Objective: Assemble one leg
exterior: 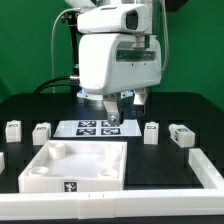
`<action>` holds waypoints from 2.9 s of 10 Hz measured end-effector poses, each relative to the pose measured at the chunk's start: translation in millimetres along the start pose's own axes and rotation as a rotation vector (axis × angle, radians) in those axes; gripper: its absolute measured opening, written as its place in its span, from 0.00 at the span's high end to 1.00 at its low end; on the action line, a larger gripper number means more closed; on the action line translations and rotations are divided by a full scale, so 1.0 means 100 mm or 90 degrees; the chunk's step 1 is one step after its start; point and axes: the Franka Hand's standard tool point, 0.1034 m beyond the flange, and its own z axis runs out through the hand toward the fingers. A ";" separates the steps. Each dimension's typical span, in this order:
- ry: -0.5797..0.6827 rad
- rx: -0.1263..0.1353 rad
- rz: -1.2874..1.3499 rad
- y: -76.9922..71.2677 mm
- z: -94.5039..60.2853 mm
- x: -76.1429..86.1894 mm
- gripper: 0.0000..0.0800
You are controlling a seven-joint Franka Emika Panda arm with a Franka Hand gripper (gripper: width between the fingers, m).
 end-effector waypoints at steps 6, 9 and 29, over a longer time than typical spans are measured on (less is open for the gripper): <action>-0.052 0.080 -0.114 -0.24 0.16 -0.87 0.19; -0.052 0.080 -0.115 -0.27 0.17 -0.82 0.19; -0.060 0.175 -0.203 -0.96 0.85 -1.46 0.91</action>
Offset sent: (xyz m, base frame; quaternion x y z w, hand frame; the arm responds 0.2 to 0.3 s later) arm -0.0461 -0.0424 -0.0112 0.0467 -0.0386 -0.1578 0.9856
